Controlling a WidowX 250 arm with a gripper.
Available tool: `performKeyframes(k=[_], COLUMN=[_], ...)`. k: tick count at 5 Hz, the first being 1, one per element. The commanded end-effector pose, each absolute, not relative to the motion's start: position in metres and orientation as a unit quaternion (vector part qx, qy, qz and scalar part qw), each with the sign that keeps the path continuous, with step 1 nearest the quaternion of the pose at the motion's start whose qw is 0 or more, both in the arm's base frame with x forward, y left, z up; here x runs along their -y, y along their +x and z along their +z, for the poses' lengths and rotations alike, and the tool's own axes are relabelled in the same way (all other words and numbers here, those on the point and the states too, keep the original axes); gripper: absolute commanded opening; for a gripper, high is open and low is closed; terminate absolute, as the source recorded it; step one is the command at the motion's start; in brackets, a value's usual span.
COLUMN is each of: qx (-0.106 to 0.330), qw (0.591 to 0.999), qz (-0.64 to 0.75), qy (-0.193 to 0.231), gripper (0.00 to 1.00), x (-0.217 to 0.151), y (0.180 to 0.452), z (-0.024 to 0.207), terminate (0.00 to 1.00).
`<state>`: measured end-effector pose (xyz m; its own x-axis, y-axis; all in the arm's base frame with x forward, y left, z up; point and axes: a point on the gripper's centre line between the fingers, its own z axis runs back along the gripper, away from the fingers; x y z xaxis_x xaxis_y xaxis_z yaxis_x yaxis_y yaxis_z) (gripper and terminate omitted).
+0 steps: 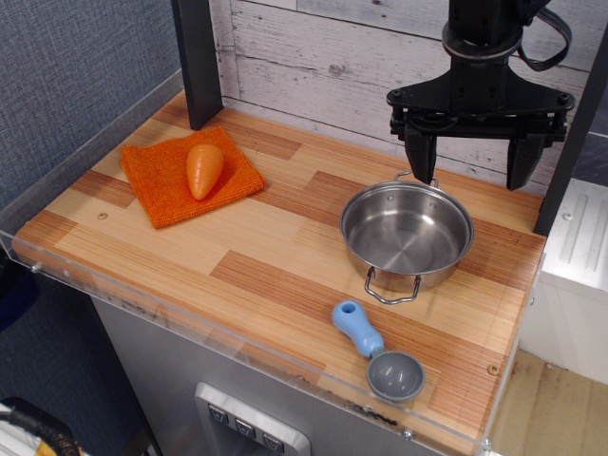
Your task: Move the spoon to the left of the pan
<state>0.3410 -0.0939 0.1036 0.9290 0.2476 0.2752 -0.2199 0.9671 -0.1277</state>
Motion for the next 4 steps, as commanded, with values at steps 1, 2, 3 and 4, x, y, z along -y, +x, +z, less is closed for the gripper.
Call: performKeyframes(k=[1,2,3,4], qx=[0.146,0.149,0.147,0.144], qw=[0.981,0.974,0.968,0.964], qz=[0.119,0.158,0.189,0.209], qy=[-0.047,-0.057,-0.073,-0.076], gripper=[1.0,1.0,1.0,1.0], x=[0.094,0.089,0.088,0.086], y=[0.341,0.324,0.308,0.293], z=[0.104,0.096,0.09,0.09], terminate=[0.0,0.0,0.0,0.0])
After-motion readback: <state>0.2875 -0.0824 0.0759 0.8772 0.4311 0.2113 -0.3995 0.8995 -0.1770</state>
